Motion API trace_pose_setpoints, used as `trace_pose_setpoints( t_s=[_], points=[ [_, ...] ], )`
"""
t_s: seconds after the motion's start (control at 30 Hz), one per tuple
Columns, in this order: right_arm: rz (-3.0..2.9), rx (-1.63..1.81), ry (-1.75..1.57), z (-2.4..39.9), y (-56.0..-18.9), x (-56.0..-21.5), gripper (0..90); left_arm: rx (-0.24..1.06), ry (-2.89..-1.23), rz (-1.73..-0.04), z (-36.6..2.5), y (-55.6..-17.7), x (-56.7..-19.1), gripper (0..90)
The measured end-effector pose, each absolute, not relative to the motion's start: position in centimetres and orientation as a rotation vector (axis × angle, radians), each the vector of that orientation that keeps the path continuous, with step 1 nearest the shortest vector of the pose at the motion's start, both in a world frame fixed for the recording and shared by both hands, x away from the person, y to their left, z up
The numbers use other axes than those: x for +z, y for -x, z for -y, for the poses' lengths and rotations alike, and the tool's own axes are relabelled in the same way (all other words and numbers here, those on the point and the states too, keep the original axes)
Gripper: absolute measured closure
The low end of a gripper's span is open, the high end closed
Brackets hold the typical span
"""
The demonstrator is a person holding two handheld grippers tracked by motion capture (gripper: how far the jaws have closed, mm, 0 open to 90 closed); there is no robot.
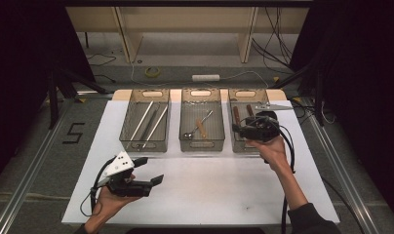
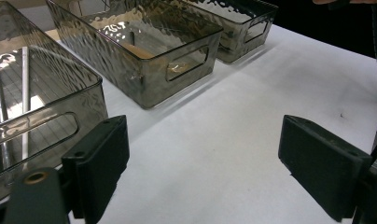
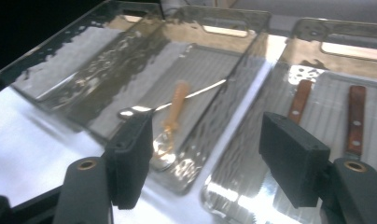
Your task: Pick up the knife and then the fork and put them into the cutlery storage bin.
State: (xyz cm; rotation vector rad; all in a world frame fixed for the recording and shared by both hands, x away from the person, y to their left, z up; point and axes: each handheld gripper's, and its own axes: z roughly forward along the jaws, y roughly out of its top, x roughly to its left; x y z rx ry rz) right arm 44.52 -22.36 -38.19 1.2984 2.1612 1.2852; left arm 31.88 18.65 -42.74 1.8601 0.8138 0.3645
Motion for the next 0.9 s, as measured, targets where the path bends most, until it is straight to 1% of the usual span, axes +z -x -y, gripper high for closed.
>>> trace_pose_setpoints(
  t_s=[0.43, 0.73, 0.9],
  points=[
    [-2.149, 1.395, -1.166, 21.6, -40.3, -38.4, 33.3, 0.357, -1.868, -0.812, -18.4, -32.1, -42.7, 15.6],
    [-2.150, 1.475, -1.110, 21.5, -38.1, -39.1, 32.9, 0.355, -1.872, -0.814, -18.3, -32.1, -42.7, 15.5],
    [-2.164, 1.495, -1.080, 21.4, -37.0, -39.6, 31.0, 0.358, -1.873, -0.812, -18.2, -32.1, -42.7, 15.5]
  ],
)
